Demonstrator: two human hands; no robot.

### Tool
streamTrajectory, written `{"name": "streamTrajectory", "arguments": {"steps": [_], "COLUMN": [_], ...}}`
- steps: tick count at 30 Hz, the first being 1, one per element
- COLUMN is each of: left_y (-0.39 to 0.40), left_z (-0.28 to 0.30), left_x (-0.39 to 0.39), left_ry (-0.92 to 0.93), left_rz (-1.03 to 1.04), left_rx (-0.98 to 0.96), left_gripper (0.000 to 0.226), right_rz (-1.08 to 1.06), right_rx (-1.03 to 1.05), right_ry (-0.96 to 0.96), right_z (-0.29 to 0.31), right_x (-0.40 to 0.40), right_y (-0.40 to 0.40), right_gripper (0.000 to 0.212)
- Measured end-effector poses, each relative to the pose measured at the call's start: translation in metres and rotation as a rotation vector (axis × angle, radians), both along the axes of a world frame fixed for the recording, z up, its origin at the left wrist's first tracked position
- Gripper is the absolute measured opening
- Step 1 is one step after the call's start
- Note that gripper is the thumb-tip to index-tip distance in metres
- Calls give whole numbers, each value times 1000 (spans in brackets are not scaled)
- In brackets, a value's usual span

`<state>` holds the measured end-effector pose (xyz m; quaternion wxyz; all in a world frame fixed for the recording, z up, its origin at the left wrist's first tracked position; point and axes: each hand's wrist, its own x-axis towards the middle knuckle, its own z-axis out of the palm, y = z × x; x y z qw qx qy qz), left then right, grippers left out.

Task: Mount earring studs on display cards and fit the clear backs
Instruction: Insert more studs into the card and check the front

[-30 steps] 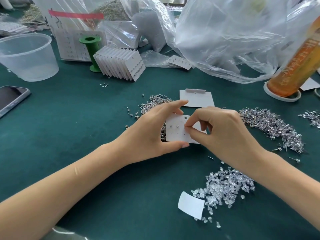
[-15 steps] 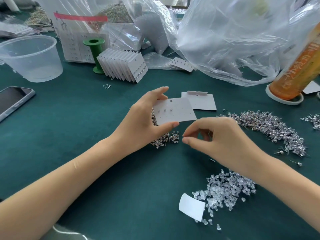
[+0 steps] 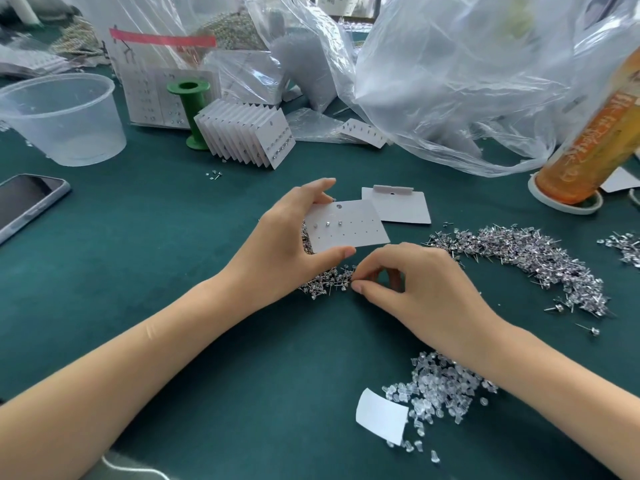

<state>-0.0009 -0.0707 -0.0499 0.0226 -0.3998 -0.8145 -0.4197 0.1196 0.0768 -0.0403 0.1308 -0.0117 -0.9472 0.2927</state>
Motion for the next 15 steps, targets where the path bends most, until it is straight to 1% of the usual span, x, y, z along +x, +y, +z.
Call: {"name": "streamTrajectory", "arguments": {"steps": [3,6,10,15], "left_y": [-1,-1,-2,-2], "left_z": [0,-1,-1,1], "left_x": [1,4,6,8], "left_ry": [2,-11,-29,-43], "left_rz": [-27,-96,-183,-215], "left_rx": [-2,-25,-60,-56], "left_gripper": [80,82,82,82], "right_rz": [-47,-118,-163,-118], "right_rx": [-71,-64,3,48], "right_ry": [116,206,197,179], "right_z": [9,18,20,18], "right_x": [2,-1,-4,-3], "right_y": [9,17,22,20], "right_gripper": [12,11,13,11]}}
